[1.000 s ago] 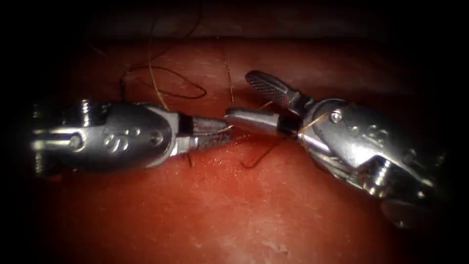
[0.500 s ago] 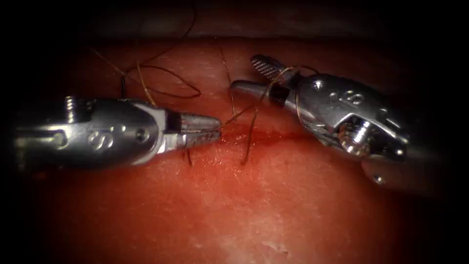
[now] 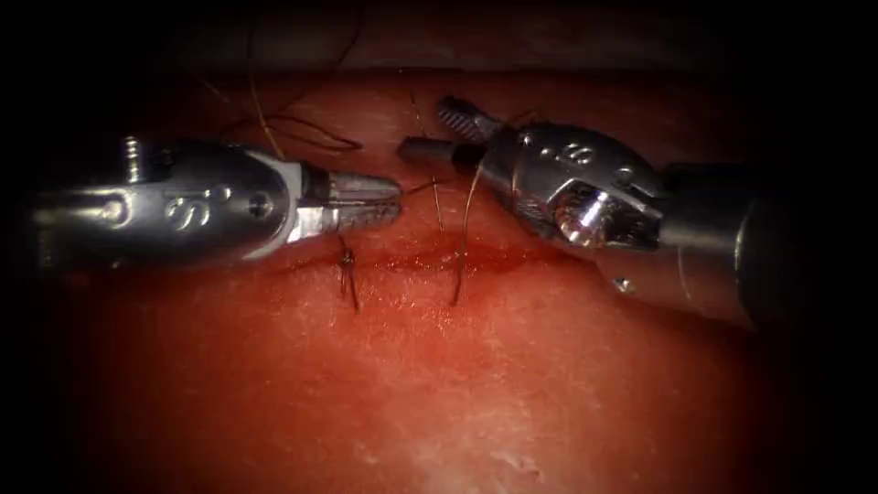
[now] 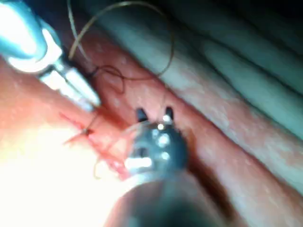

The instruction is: Wound Closure

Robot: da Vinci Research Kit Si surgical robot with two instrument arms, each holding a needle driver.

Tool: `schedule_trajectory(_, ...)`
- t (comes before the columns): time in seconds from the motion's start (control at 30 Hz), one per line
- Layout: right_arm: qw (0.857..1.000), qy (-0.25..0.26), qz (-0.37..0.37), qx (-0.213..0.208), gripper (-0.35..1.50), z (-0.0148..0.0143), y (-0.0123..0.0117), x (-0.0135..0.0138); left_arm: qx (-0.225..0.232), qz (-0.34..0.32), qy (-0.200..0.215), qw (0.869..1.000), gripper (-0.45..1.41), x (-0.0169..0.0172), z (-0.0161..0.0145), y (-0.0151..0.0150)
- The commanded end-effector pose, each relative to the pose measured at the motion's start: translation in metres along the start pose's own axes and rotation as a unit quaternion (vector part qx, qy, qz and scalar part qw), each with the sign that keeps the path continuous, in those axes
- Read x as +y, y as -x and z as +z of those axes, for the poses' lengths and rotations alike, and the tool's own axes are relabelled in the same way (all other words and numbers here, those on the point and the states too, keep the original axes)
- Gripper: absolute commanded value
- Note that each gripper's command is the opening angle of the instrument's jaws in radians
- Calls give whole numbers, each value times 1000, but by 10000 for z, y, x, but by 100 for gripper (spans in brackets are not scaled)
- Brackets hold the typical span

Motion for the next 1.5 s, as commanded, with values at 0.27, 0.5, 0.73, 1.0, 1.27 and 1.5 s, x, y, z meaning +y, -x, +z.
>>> schedule_trajectory(0.27,1000,8,3,5,52,28,-3,-4,0,3,-2,1000,-35,-7,12,10)
schedule_trajectory(0.5,1000,7,7,2,54,39,-3,-9,-1,3,-1,1000,-35,-8,12,11)
schedule_trajectory(0.73,1000,1,15,-4,-30,48,-2,-9,-2,3,-3,1000,-35,-10,12,13)
schedule_trajectory(1.0,1000,-10,15,-18,-35,25,-9,-28,-7,-12,-5,1000,-35,-27,13,23)
schedule_trajectory(1.27,1000,-9,13,8,-35,-35,-9,-34,-41,-31,-4,999,-35,-81,24,54)
schedule_trajectory(1.5,1000,-17,8,10,-35,-67,13,-37,-74,-42,-15,996,-35,-153,69,77)
